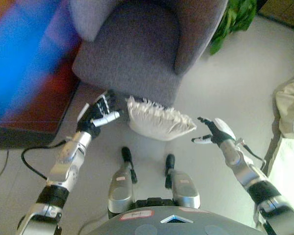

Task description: Pick up the pillow and put it on the sofa.

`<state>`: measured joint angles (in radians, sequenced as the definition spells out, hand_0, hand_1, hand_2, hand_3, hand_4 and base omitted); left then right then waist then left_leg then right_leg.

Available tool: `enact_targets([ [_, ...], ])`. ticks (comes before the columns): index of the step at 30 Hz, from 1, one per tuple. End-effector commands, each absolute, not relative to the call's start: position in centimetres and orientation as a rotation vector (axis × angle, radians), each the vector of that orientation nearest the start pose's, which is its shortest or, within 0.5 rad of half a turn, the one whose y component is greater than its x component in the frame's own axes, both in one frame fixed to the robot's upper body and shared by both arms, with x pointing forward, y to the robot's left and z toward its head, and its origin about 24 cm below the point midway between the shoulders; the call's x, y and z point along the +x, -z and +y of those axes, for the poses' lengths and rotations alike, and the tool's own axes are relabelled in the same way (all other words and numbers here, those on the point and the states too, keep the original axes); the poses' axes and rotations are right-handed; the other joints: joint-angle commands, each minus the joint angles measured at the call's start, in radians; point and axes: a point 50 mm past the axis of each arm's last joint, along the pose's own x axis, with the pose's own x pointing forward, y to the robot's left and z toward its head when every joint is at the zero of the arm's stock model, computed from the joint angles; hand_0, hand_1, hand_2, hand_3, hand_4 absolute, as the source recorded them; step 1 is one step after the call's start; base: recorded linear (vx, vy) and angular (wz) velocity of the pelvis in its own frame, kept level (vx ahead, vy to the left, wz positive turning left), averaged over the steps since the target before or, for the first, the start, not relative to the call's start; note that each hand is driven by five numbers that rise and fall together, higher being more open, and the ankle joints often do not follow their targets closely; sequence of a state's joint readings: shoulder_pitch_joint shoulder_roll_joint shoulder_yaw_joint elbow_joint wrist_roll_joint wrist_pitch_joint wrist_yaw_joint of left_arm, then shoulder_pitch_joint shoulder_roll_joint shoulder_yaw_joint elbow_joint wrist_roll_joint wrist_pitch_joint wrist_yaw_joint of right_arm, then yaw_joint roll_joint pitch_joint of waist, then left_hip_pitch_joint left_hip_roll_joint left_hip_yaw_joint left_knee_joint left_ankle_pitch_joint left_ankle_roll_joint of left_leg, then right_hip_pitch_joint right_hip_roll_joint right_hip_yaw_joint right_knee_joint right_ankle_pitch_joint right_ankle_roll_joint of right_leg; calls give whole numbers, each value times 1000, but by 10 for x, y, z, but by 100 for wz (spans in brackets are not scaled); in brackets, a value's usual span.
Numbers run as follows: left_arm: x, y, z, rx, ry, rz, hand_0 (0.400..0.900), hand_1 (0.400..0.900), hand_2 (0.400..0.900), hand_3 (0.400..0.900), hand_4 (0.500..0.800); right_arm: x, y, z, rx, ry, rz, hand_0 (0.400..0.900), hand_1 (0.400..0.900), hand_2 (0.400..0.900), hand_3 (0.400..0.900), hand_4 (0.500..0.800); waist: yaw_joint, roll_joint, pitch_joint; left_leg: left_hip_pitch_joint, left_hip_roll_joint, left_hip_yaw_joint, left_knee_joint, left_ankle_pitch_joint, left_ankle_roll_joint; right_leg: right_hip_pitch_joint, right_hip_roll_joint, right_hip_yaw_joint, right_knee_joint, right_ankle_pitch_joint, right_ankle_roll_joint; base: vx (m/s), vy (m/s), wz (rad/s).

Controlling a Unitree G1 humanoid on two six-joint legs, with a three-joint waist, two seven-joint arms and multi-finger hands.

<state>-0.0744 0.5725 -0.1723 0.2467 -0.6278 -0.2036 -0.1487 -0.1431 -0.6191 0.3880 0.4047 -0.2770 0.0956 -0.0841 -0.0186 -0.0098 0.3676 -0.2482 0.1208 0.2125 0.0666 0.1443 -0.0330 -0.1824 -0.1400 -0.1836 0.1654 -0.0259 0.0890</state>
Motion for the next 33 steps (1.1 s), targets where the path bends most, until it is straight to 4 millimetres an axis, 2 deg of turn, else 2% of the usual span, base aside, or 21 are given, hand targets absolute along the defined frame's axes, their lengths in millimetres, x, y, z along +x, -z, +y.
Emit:
enact_targets([
  [1,271,-103,222,-37,232,-308,900,900,900,900,800,275,-22,-253,-1059,-93,230,900,900,900,900,800,7,-2,17,-129,5,-39,302,-187,-4,-168,6,-10,220,-68,-46,-84,-15,9],
  [8,276,-139,210,-41,243,-484,900,900,900,900,800,298,-50,-254,-1133,30,106,900,900,900,900,800,7,24,72,-297,-16,-56,478,-267,34,-356,-21,9,460,-147,-71,-52,-25,10],
  [9,277,-144,207,-58,249,-503,900,900,900,900,800,303,-58,-255,-1157,84,72,900,900,900,900,800,7,28,81,-314,-22,-64,529,-316,33,-373,-24,17,513,-187,-67,22,-39,11],
  [12,279,-152,201,-76,261,-535,900,900,900,900,800,313,-75,-259,-1224,179,5,900,900,900,900,800,5,41,100,-378,-17,-58,632,-367,42,-433,-32,19,619,-226,-80,-27,-52,14],
  [17,279,-155,197,-78,282,-537,900,900,900,900,800,322,-93,-265,-1296,312,-62,900,900,900,900,800,8,64,115,-440,-23,-52,738,-421,50,-502,-43,18,746,-276,-90,3,-44,13],
  [24,277,-155,193,-77,309,-542,900,900,900,900,800,327,-116,-269,-1391,455,-192,900,900,900,900,800,8,89,137,-500,-27,-48,834,-457,56,-568,-57,23,839,-299,-94,2,-12,4],
  [27,276,-155,192,-79,315,-542,900,900,900,900,800,331,-121,-269,-1384,439,-189,900,900,900,900,800,8,97,145,-521,-28,-47,873,-470,58,-591,-62,27,870,-307,-93,0,0,0],
  [33,275,-159,190,-85,343,-558,900,900,900,900,800,338,-116,-269,-1306,283,-95,900,900,900,900,800,19,106,152,-568,-29,-48,933,-485,61,-639,-72,28,924,-323,-100,-1,-5,3],
])
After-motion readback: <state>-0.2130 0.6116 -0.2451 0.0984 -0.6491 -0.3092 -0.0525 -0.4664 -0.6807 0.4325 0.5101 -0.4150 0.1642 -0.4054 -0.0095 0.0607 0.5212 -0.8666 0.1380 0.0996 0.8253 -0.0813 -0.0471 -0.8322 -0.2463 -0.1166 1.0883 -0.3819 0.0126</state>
